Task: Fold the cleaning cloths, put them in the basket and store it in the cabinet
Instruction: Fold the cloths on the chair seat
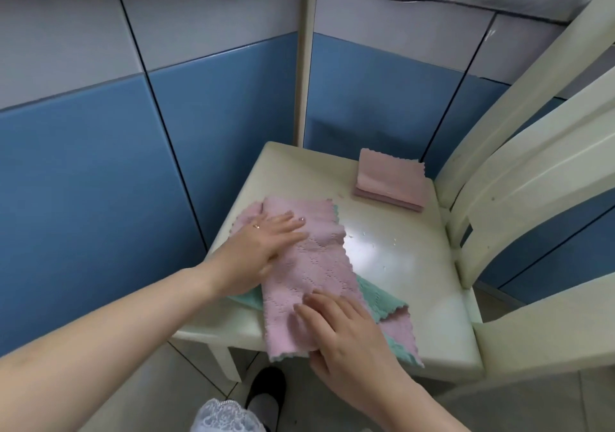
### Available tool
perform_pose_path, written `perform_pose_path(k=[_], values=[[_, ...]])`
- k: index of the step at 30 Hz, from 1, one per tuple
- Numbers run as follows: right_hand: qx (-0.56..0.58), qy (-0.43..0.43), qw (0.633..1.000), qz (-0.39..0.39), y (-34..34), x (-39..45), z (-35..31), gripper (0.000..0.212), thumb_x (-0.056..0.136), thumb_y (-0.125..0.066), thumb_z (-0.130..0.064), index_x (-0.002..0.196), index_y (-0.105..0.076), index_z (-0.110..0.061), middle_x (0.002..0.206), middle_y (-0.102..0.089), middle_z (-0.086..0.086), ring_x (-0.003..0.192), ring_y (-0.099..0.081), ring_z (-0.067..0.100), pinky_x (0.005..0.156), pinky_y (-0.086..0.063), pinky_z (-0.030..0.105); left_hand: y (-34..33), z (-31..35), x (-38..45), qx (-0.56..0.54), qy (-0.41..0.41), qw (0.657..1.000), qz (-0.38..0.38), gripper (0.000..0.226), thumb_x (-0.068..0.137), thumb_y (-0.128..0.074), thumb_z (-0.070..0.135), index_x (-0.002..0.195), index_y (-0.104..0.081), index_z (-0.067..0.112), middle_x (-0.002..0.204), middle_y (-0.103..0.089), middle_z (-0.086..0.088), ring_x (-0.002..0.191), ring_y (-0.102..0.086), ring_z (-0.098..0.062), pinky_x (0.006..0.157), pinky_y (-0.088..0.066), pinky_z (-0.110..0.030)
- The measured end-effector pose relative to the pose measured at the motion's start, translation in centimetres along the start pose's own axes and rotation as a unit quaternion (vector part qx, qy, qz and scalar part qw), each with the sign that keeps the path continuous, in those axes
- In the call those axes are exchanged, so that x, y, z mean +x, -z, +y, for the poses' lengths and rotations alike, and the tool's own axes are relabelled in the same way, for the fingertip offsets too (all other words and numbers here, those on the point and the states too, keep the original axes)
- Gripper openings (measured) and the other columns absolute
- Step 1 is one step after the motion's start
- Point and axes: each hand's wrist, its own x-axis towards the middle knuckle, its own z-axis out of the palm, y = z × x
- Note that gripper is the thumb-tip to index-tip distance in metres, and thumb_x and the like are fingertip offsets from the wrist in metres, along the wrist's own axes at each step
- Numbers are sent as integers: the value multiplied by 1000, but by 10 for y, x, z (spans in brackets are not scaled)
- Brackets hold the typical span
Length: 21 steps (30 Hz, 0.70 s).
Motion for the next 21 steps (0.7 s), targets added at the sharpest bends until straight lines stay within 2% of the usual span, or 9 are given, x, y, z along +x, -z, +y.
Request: perform_pose_path(k=[2, 4, 8, 11, 13, 15, 17, 19, 21], values=[[10, 7, 1000, 3, 6, 2, 0, 39, 66, -52, -24, 102, -64, -19, 107, -66, -3, 98, -64, 18, 74, -54, 28, -2, 0, -14, 75, -49, 984, -156, 53, 95, -38, 12, 145, -31, 29, 156, -14, 10, 144, 0, -6, 115, 8, -28], [13, 13, 1000, 6, 12, 4, 0, 25, 70, -51, -24, 91, -65, -22, 93, -68, -10, 81, -66, 13, 58, -52, 23, 0, -1, -21, 102, -42, 969, -220, 56, 97, -36, 19, 148, -20, 34, 157, -3, 13, 144, 6, -4, 114, 11, -21], [-6, -21, 1000, -1, 34, 19, -2, 19, 74, -48, -31, 86, -63, -29, 70, -65, -13, 51, -59, 14, 37, -41, 23, 4, -1, -30, 65, -93, 974, -198, 57, 93, -41, 26, 148, -25, 30, 156, -12, 15, 144, 0, 0, 118, 3, -23], [4, -59, 998, -7, 56, 40, 1, 26, 74, -41, -31, 82, -65, -25, 64, -65, -6, 53, -59, 23, 41, -43, 27, 4, -1, -42, 16, -146, 982, -122, 57, 84, -50, 20, 141, -41, 20, 150, -35, 7, 141, -24, -4, 116, -20, -26], [31, -74, 997, -15, 69, 56, 8, 27, 75, -37, -30, 79, -61, -19, 57, -56, 0, 57, -52, 29, 46, -39, 31, 3, -1, -52, -64, -142, 985, -74, 47, 80, -57, 19, 127, -54, 14, 134, -52, 5, 126, -45, -7, 105, -37, -23], [49, -77, 995, -35, 76, 72, 12, 20, 76, -35, -29, 70, -48, -15, 52, -38, 2, 58, -41, 30, 46, -27, 32, -2, 7, -59, -144, -91, 985, -13, 28, 88, -57, 35, 111, -60, 19, 110, -62, 7, 100, -57, -7, 86, -49, -27], [60, -91, 991, -73, 80, 86, 16, 18, 81, -42, -28, 73, -51, -14, 59, -45, 3, 62, -42, 26, 50, -27, 32, -9, 16, -58, -230, 22, 971, 63, 38, 90, -47, 55, 92, -62, 20, 82, -64, 4, 74, -57, -12, 66, -49, -32], [163, -163, 969, -84, 81, 92, 28, 14, 85, -53, -33, 91, -63, -26, 80, -61, -9, 73, -53, 12, 59, -39, 26, -12, 20, -46, -311, 138, 932, 123, 54, 84, -44, 66, 87, -64, 15, 73, -62, -5, 65, -52, -19, 61, -42, -34], [327, -265, 906, -49, 76, 90, 45, 30, 84, -62, -40, 113, -58, -39, 103, -64, -15, 93, -60, 6, 73, -50, 25, -13, 18, -32, -366, 224, 892, 142, 64, 78, -48, 70, 93, -63, 10, 85, -65, -17, 73, -58, -25, 70, -47, -40]])
